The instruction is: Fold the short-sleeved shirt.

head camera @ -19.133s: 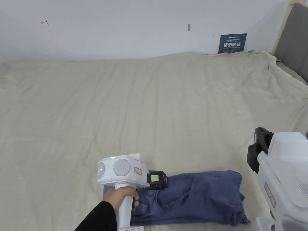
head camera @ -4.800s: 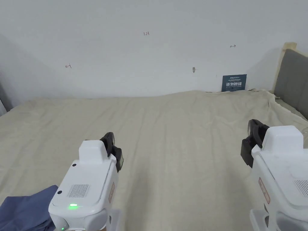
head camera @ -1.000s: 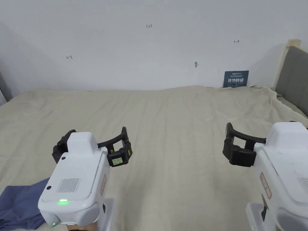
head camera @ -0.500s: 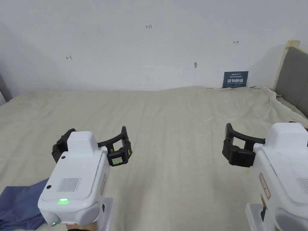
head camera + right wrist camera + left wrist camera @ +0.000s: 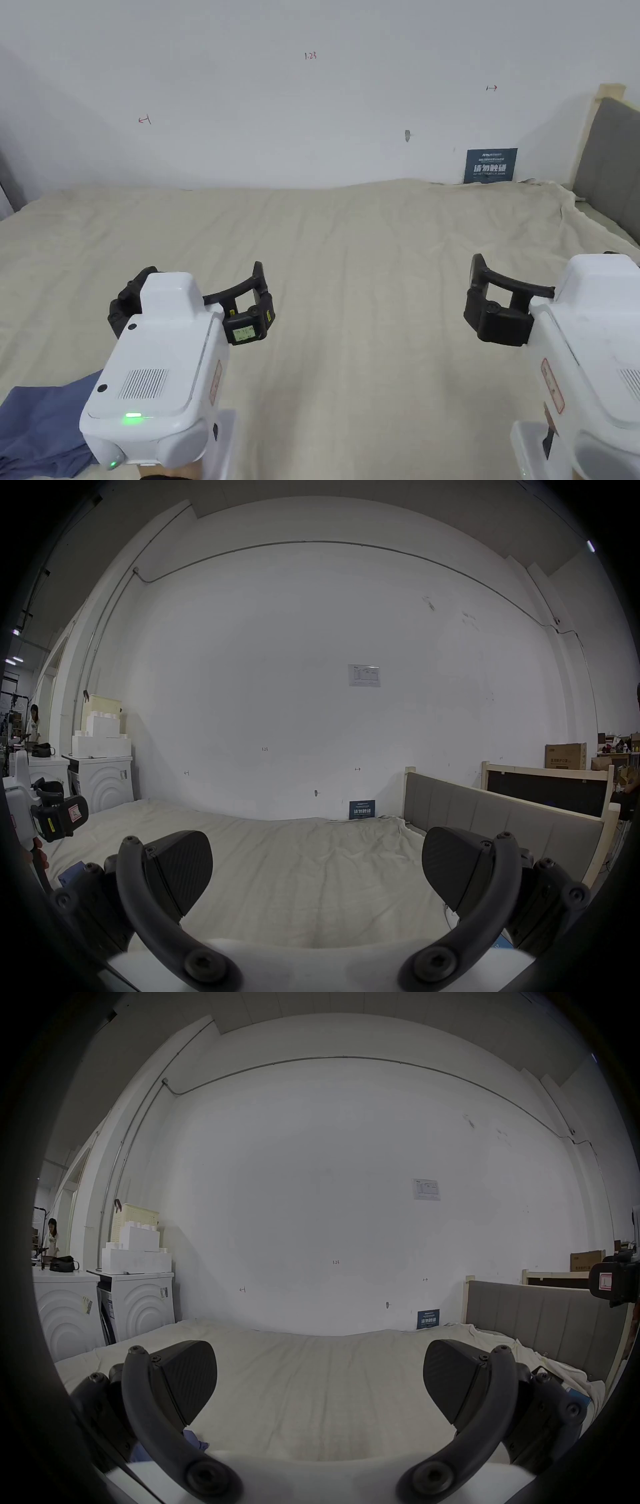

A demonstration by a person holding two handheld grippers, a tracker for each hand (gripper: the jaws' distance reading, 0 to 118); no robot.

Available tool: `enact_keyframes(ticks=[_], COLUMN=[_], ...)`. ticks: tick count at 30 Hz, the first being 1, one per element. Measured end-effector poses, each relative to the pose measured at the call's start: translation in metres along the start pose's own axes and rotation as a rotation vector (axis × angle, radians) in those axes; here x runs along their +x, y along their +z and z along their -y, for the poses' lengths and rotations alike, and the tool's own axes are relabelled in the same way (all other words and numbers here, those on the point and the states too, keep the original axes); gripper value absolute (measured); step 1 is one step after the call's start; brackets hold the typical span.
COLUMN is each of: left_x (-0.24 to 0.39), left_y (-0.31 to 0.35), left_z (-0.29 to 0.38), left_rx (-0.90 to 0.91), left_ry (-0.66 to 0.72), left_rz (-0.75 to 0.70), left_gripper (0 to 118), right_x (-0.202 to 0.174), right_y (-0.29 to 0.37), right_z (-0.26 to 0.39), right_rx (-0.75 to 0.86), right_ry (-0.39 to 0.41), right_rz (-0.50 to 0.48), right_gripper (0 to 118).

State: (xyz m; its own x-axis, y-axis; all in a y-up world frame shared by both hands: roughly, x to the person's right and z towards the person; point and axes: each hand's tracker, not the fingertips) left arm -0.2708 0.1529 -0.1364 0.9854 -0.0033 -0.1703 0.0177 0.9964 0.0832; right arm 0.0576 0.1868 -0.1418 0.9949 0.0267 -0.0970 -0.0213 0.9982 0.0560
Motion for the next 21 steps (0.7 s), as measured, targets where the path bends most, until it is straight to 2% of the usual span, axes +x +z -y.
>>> enact_keyframes(ticks=[21], left_x=[-0.0039], left_y=[0.0015], left_z=[-0.0005], left_rx=[0.003], left_ry=[-0.005], left_rz=[-0.007], left_gripper=[118], right_x=[0.0003], right_y=[-0.0007], right_z=[0.0003], right_rx=[0.001], right_ry=[0.015], right_rz=[0.006], right_gripper=[118])
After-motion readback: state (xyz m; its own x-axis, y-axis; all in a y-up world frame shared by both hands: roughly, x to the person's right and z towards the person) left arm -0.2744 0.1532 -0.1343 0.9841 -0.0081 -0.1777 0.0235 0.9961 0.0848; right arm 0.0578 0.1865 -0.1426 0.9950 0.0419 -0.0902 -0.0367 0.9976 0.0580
